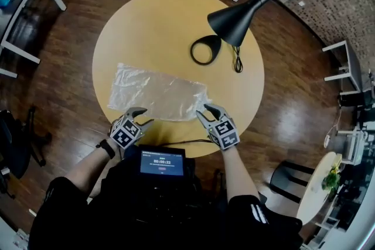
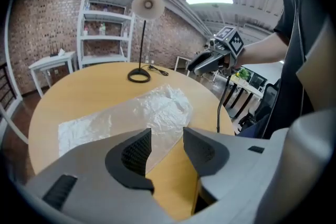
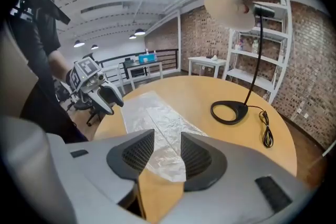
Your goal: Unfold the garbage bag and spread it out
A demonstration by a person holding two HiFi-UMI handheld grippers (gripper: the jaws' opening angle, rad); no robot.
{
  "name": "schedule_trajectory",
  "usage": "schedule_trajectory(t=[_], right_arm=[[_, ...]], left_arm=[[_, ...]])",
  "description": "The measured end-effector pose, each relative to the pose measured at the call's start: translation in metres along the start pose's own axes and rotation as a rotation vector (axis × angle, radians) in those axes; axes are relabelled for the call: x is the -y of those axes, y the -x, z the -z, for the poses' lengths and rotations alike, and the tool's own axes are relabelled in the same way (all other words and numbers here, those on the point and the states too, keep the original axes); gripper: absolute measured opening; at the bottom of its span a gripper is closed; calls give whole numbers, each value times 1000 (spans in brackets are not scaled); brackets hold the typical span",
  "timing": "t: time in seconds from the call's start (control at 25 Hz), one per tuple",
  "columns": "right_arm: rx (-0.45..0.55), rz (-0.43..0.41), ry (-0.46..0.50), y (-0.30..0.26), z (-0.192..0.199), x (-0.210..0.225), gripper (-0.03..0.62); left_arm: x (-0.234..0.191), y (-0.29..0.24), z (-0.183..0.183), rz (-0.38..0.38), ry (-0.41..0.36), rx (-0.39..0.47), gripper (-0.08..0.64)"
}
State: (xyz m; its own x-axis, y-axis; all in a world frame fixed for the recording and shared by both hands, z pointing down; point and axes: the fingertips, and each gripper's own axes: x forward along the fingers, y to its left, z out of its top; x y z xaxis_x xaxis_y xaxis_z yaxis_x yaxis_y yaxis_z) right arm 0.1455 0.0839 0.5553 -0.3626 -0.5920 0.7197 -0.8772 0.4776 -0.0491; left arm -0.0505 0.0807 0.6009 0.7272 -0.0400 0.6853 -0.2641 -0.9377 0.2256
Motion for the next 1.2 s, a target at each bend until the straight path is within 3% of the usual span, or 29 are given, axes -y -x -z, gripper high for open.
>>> schedule_trajectory(t=[0.16,0.4,0.48,0.56,0.68,0.88,1.2], right_arm=[[54,27,-53,20,4,-20,178],[179,-26,-235,46,11,-55,175],[207,-58,-248,53,18,-69,175],[206,-91,-199,63,29,-87,175],[205,-121,-124,81,46,-108,173],[260,-138,-227,105,66,-124,166],[292,-104,-204,123,64,-152,163]], left_arm=[[-10,34,4,-81,27,26,194],[-8,75,15,-233,79,68,195],[5,84,24,-270,109,67,193],[23,90,33,-302,147,77,194],[56,96,43,-325,172,82,194],[101,106,52,-334,177,81,194],[113,130,59,-340,126,114,195]])
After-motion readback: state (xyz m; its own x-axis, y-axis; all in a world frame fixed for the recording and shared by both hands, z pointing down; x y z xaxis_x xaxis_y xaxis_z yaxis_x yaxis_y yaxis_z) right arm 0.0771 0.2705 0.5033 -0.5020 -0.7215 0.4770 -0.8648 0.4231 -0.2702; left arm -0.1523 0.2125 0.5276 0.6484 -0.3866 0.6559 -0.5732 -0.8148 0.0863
